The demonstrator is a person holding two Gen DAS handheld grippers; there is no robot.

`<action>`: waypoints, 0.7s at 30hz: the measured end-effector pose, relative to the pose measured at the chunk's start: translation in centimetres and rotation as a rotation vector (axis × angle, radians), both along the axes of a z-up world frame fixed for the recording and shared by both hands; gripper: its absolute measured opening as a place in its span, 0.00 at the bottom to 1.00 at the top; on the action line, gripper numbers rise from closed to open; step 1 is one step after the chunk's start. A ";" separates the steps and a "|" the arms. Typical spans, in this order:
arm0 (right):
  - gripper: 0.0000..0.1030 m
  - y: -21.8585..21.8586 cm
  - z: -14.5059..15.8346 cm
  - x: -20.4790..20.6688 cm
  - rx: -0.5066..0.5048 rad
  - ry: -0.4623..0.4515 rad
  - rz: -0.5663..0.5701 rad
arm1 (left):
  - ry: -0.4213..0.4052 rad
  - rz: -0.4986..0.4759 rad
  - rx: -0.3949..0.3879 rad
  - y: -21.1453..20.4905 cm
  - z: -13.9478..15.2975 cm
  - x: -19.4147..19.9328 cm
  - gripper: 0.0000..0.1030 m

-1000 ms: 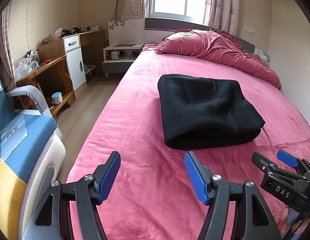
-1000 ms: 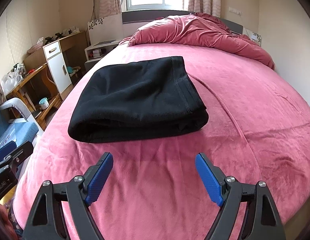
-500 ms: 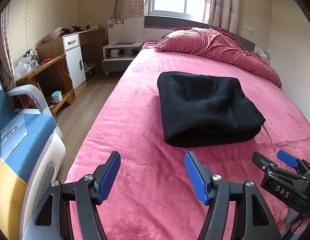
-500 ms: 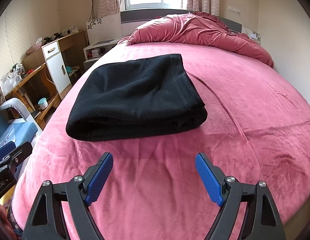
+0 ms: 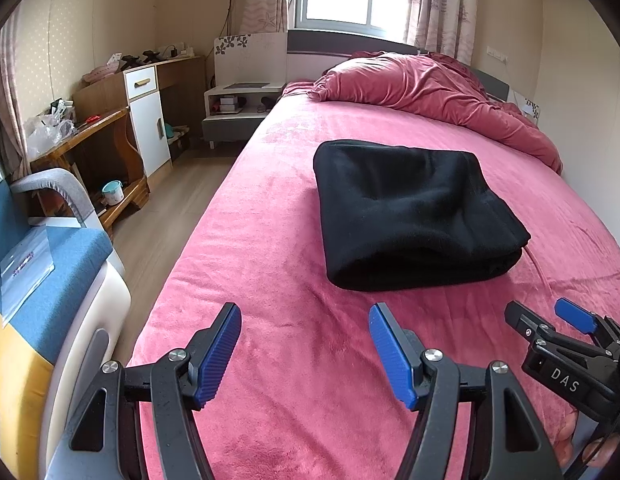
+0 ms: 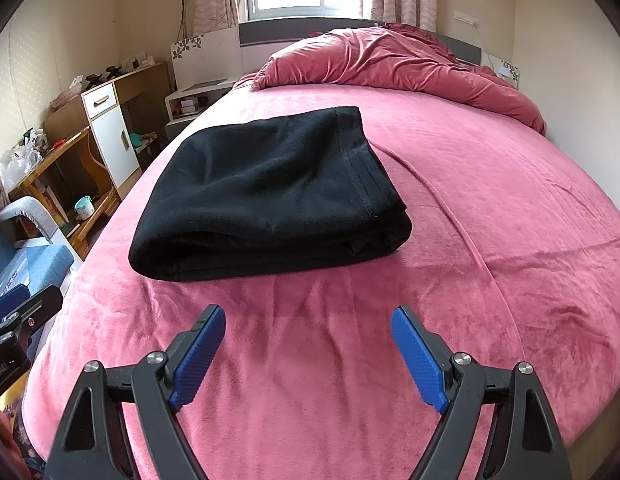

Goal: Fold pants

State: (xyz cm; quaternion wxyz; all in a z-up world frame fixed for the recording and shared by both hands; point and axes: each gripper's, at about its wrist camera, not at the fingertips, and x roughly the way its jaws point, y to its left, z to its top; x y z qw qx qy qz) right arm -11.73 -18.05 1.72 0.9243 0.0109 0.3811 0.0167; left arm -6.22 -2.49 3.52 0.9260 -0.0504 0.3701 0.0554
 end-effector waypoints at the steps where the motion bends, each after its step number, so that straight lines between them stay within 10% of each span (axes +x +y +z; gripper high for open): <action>1: 0.83 0.0 0.0 0.0 0.001 0.001 0.000 | -0.001 0.002 0.002 0.0 0.0 0.0 0.66; 21: 0.83 -0.2 -0.2 -0.1 -0.002 0.006 -0.006 | -0.002 -0.013 0.015 -0.2 0.0 -0.2 0.66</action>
